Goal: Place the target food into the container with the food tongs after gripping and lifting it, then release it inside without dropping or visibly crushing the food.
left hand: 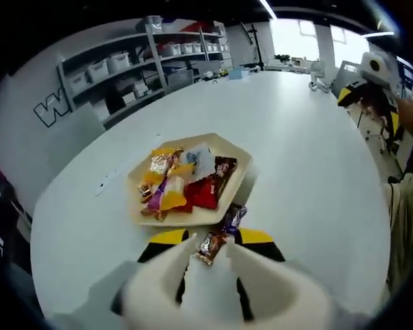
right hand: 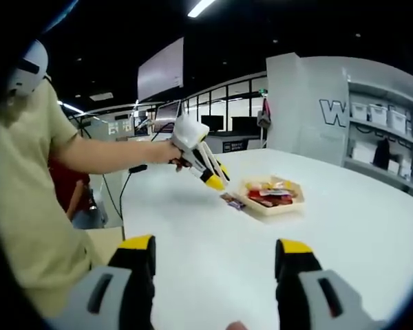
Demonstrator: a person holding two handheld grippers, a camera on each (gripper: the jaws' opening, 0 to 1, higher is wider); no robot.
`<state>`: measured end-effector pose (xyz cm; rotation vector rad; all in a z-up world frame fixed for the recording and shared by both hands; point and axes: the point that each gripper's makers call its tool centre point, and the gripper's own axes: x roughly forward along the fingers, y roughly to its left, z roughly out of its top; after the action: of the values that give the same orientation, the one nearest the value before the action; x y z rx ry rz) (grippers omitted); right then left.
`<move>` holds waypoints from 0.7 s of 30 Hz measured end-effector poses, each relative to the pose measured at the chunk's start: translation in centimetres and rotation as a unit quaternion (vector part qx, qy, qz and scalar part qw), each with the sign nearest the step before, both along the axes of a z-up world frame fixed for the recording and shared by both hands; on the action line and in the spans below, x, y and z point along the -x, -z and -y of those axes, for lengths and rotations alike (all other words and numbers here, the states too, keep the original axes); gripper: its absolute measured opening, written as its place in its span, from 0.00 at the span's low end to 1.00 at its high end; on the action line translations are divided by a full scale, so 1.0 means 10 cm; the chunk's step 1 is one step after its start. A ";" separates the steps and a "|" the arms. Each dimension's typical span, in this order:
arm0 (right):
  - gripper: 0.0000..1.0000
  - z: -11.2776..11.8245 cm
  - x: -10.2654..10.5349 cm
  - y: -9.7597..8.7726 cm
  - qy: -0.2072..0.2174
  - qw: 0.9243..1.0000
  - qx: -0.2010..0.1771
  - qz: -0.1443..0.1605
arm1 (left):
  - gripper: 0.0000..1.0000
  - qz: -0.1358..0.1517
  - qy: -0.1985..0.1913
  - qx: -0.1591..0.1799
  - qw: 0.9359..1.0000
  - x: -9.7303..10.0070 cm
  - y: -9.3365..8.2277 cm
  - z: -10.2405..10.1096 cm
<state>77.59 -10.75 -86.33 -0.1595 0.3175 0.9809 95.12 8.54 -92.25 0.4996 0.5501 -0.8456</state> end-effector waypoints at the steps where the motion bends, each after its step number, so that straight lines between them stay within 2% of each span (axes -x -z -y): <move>1: 0.69 0.00 0.00 0.00 0.000 1.000 0.000 -0.001 | 0.25 -0.001 0.002 0.001 1.000 0.00 0.01 0.01; 13: 0.68 0.02 0.00 0.02 0.001 1.000 -0.001 -0.003 | 0.25 -0.026 -0.003 -0.001 1.000 -0.01 0.18 0.03; 21: 0.68 0.00 0.00 0.02 0.000 1.000 -0.002 -0.004 | 0.25 -0.036 -0.006 0.004 0.999 0.07 0.19 0.04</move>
<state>77.57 -10.79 -86.57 -0.1522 0.3228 0.9821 94.39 8.11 -94.13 0.4599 0.6154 -0.8567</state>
